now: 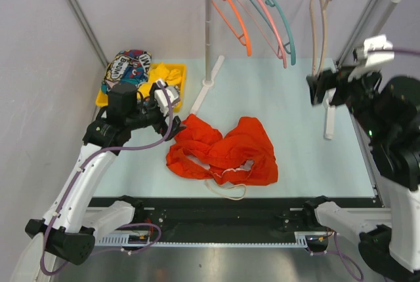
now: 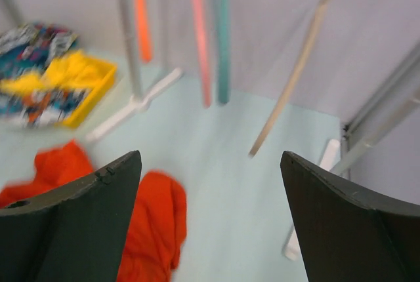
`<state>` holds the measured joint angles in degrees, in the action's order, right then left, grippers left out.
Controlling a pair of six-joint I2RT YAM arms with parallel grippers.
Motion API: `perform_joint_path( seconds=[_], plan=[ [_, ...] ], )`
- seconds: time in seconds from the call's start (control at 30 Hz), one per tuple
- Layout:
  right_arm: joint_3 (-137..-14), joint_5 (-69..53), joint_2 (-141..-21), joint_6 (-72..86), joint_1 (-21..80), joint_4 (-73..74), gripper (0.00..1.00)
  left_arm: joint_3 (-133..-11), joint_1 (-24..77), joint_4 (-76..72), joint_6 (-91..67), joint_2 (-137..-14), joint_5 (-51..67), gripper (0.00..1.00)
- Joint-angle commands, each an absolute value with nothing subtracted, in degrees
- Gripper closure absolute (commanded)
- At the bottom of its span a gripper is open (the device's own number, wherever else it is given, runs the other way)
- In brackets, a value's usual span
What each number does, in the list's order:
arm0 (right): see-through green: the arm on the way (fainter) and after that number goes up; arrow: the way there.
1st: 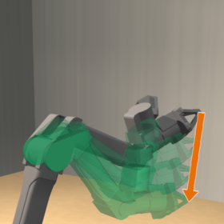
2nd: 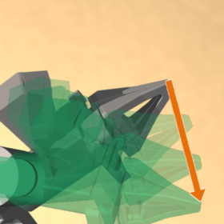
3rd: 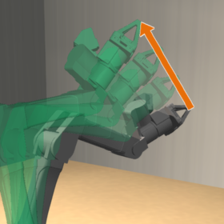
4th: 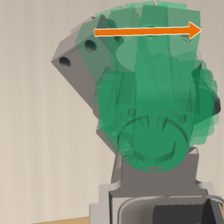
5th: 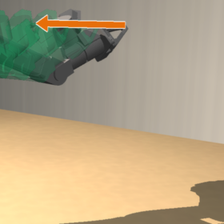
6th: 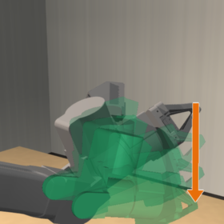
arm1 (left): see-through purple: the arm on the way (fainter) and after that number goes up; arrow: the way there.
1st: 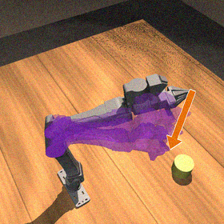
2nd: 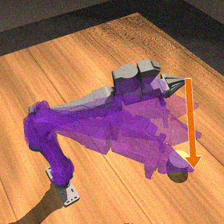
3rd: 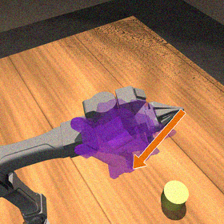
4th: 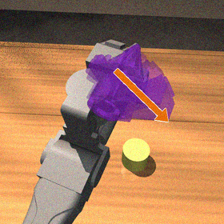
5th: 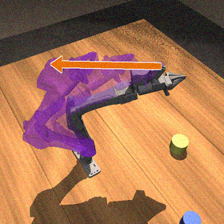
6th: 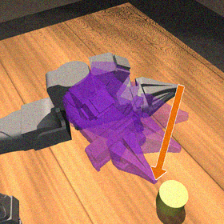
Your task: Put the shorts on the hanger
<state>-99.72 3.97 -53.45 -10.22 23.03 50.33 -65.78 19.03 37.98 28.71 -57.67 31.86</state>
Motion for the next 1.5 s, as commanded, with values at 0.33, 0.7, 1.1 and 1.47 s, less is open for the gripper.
perform_joint_path(
  seconds=[0.33,0.7,1.1,1.47],
  plan=[
    [-132.7,-2.0,-85.2,6.4,-3.9,56.3,0.11,-66.1,18.5,31.6,20.2,-56.3,27.9,0.0],
    [-128.0,-12.8,-88.2,9.5,-6.4,51.6,0.12,-62.6,18.5,29.1,19.5,-55.1,24.2,0.0],
    [-122.1,2.1,-88.8,6.0,3.2,51.4,0.24,-61.7,18.5,28.1,19.4,-54.8,23.4,0.0],
    [-119.3,7.6,-87.9,5.5,5.5,51.9,0.64,-62.3,18.5,27.8,19.0,-55.8,23.8,0.0]
  ],
)
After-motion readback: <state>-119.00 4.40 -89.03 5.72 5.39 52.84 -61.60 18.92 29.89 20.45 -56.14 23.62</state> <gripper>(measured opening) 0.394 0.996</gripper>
